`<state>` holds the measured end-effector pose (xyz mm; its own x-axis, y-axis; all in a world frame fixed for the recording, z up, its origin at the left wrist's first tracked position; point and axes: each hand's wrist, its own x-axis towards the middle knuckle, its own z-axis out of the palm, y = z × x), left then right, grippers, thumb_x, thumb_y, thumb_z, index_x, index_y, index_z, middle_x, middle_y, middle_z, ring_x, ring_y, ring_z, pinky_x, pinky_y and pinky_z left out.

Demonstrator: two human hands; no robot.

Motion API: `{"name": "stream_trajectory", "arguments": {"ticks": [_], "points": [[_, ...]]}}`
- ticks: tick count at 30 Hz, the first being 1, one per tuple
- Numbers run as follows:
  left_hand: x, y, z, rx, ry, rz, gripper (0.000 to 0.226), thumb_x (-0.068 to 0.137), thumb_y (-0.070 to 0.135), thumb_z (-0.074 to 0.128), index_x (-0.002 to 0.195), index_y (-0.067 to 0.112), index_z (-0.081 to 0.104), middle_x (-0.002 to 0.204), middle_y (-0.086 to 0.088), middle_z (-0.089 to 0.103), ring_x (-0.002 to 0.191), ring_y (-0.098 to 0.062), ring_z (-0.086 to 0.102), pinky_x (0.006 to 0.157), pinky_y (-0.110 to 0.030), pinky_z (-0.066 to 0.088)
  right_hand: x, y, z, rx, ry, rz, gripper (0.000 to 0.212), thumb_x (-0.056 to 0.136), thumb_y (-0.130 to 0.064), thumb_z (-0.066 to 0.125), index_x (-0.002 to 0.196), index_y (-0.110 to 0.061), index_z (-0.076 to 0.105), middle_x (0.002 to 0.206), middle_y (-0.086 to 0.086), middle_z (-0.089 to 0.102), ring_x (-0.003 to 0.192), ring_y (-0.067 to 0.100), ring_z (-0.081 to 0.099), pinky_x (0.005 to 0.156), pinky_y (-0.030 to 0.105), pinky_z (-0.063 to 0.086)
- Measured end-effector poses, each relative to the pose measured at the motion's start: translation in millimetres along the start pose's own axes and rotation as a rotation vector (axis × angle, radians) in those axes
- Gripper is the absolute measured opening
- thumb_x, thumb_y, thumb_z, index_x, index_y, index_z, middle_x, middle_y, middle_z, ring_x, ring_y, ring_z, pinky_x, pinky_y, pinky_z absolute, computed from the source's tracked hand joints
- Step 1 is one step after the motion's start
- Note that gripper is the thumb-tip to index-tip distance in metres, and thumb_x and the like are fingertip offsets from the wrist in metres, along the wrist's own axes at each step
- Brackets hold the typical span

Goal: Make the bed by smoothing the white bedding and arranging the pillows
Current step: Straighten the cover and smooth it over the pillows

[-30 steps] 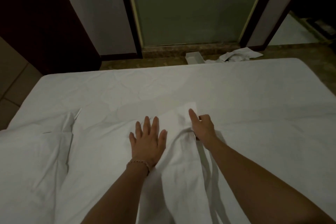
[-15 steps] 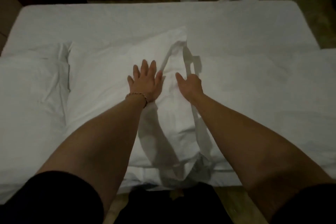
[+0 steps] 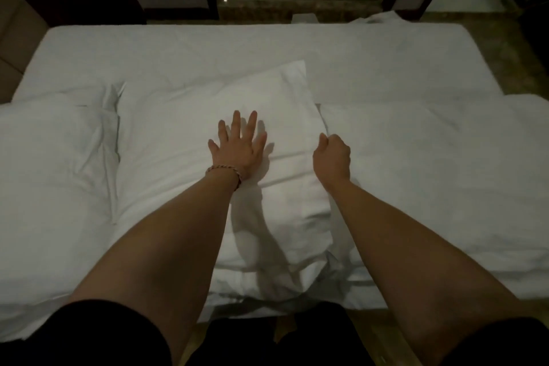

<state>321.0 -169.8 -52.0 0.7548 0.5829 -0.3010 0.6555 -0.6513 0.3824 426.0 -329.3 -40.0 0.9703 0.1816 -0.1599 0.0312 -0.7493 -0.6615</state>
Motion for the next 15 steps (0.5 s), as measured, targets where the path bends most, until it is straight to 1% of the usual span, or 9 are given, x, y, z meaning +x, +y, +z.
{"name": "stream_trajectory", "arguments": {"ticks": [2,4,5,7,9,11,13,15], "points": [[-1.9,1.8,5.4,0.018,-0.028,0.006,0.061,0.1,0.062,0.013,0.155,0.046,-0.006,0.166,0.006,-0.013,0.152,-0.031,-0.012,0.117,-0.063,0.003,-3.3,7.5,-0.2,0.017,-0.033,0.038,0.038,0.106,-0.031,0.04,0.096,0.002,0.056,0.1,0.024,0.064,0.093,0.039,0.063,0.076,0.04,0.049],[-5.5,4.1,12.2,0.032,-0.047,0.025,0.06,0.1,0.061,0.012,0.155,0.045,-0.006,0.166,0.006,-0.013,0.151,-0.033,-0.012,0.117,-0.064,0.004,-9.1,11.3,0.9,0.051,-0.083,0.053,0.036,0.105,-0.035,0.042,0.089,-0.004,0.053,0.098,0.022,0.063,0.093,0.038,0.062,0.073,0.037,0.045],[-6.7,5.4,15.4,0.038,-0.054,0.029,0.06,0.1,0.06,0.013,0.155,0.044,-0.005,0.166,0.006,-0.012,0.151,-0.034,-0.012,0.117,-0.065,0.003,-12.9,12.3,1.8,0.064,-0.11,0.067,0.038,0.104,-0.039,0.043,0.087,-0.006,0.051,0.096,0.02,0.063,0.092,0.036,0.062,0.072,0.035,0.042],[-7.9,8.9,19.6,0.046,-0.062,0.014,0.06,0.1,0.06,0.013,0.155,0.043,-0.005,0.166,0.006,-0.013,0.151,-0.034,-0.013,0.117,-0.065,0.002,-22.3,12.9,2.0,0.085,-0.164,0.105,0.046,0.101,-0.05,0.043,0.087,-0.008,0.054,0.091,0.013,0.062,0.09,0.032,0.061,0.072,0.031,0.039],[-8.4,12.6,21.8,0.053,-0.061,0.008,0.06,0.1,0.06,0.012,0.155,0.043,-0.005,0.166,0.006,-0.014,0.151,-0.033,-0.014,0.117,-0.065,0.001,-31.3,15.1,3.4,0.109,-0.19,0.127,0.056,0.099,-0.058,0.041,0.094,-0.006,0.061,0.095,0.012,0.064,0.094,0.031,0.062,0.075,0.031,0.041],[-9.0,15.5,21.7,0.048,-0.066,0.015,0.061,0.1,0.061,0.011,0.155,0.042,-0.006,0.166,0.005,-0.015,0.151,-0.033,-0.015,0.117,-0.065,0.0,-37.5,16.7,3.0,0.111,-0.199,0.144,0.064,0.098,-0.06,0.041,0.11,-0.003,0.064,0.11,0.016,0.066,0.104,0.032,0.062,0.084,0.035,0.046],[-10.3,17.9,20.5,0.045,-0.06,0.022,0.061,0.1,0.061,0.011,0.156,0.041,-0.006,0.166,0.005,-0.015,0.151,-0.033,-0.015,0.117,-0.065,-0.001,-39.2,17.6,0.4,0.102,-0.243,0.17,0.069,0.097,-0.062,0.041,0.123,-0.001,0.061,0.122,0.019,0.064,0.113,0.034,0.06,0.094,0.039,0.047],[-12.7,20.1,19.1,0.044,-0.054,0.023,0.061,0.101,0.06,0.013,0.156,0.042,-0.005,0.166,0.006,-0.014,0.151,-0.033,-0.015,0.117,-0.065,0.0,-39.2,15.9,-5.1,0.114,-0.311,0.218,0.074,0.096,-0.063,0.042,0.131,0.001,0.056,0.13,0.02,0.06,0.118,0.036,0.057,0.095,0.038,0.046]]}}
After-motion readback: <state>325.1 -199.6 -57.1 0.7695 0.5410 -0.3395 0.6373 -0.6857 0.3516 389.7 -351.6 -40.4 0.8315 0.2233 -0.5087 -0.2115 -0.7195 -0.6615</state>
